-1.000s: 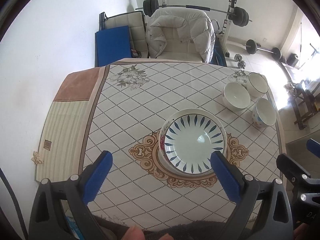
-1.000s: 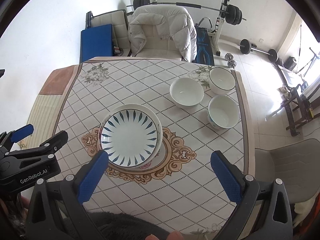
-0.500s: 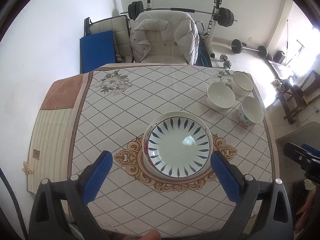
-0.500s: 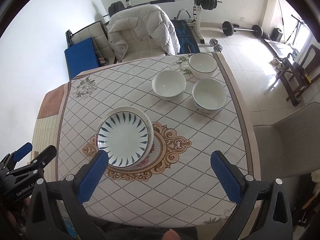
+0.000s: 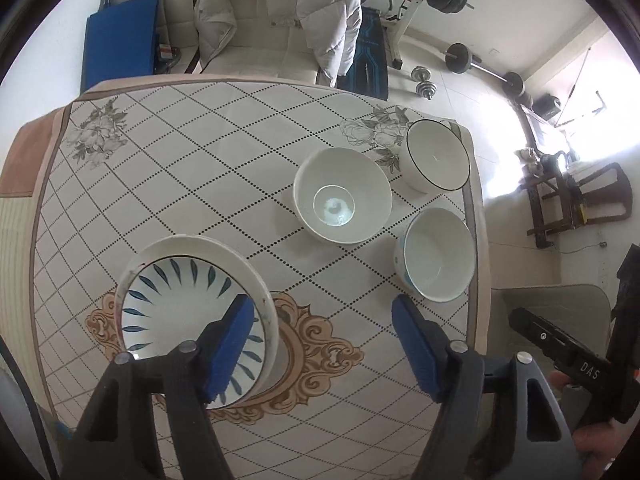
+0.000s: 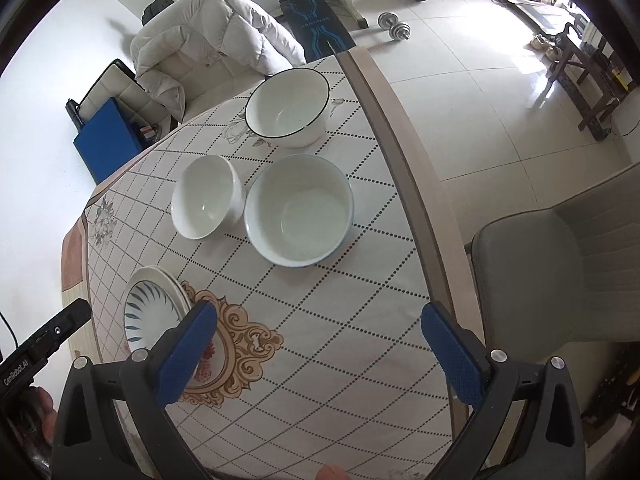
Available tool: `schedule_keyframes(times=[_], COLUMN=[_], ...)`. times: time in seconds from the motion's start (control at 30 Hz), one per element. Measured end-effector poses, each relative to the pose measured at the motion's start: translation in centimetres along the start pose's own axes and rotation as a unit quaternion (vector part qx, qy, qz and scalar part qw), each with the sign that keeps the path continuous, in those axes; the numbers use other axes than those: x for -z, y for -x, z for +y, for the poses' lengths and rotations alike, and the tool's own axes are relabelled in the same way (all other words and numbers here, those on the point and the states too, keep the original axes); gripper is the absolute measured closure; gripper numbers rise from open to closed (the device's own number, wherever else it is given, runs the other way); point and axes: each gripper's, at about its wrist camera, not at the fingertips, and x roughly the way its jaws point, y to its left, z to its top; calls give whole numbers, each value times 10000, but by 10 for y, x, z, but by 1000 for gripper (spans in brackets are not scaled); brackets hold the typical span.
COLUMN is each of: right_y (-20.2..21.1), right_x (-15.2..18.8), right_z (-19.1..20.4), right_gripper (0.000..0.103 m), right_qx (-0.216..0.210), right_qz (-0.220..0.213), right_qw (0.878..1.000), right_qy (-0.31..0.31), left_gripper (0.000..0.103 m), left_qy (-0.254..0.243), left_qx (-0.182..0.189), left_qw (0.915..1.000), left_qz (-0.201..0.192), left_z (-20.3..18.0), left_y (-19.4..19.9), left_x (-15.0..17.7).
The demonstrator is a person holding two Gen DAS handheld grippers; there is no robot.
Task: Organize plates and bowls
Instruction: 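Pinch the rim of the red-flower white bowl with both grippers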
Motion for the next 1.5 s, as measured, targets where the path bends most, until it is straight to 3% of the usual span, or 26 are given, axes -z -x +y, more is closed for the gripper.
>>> schedule_keyframes(times=[0.17, 0.27, 0.4, 0.43, 0.5, 0.73, 0.93, 1.07, 1.17, 1.27, 1.37, 1.5], right_y=[-31, -49, -76, -84, -97, -126, -114, -106, -101, -104, -120, -149], right_x=[-52, -82, -109, -112, -116, -115, -133, -155, -164, -170, -170, -169], right_z=[4, 16, 8, 4, -5, -24, -32, -31, -8, 29, 73, 116], right_gripper=[0, 0, 3, 4, 11, 14, 14, 14, 14, 14, 19, 26], right_qx=[-581, -369, -151, -126, -111, -147, -389, -553, -900, -1058, -1070, -961], right_qz=[285, 295, 510, 617, 796, 1168, 888, 766, 841, 946, 1133, 1536], right_qw=[9970, 9964, 9962, 9957, 9946, 9911, 9946, 9954, 9918, 9870, 9800, 9704], right_qy=[435, 705, 689, 679, 651, 614, 360, 164, 349, 759, 1237, 1598], left_gripper=[37, 38, 38, 40, 52, 53, 53, 53, 53, 53, 53, 53], left_qy=[438, 600, 561, 506, 384, 231, 270, 24, -177, -68, 148, 274], left_qx=[-408, -453, -228, -164, -31, 161, 366, 227, -164, -376, -321, 25], left_qw=[9982, 9972, 9976, 9977, 9973, 9958, 9967, 9985, 9987, 9973, 9952, 9904], left_qz=[30, 42, 324, 420, 631, 870, 673, 503, 456, 629, 912, 1355], left_z=[11, 14, -3, -10, -24, -53, -60, -53, -31, 1, 26, 36], left_y=[-22, -29, -54, -62, -79, -107, -95, -81, -76, -83, -101, -126], left_x=[-27, -33, -31, -30, -31, -36, -72, -109, -131, -147, -151, -143])
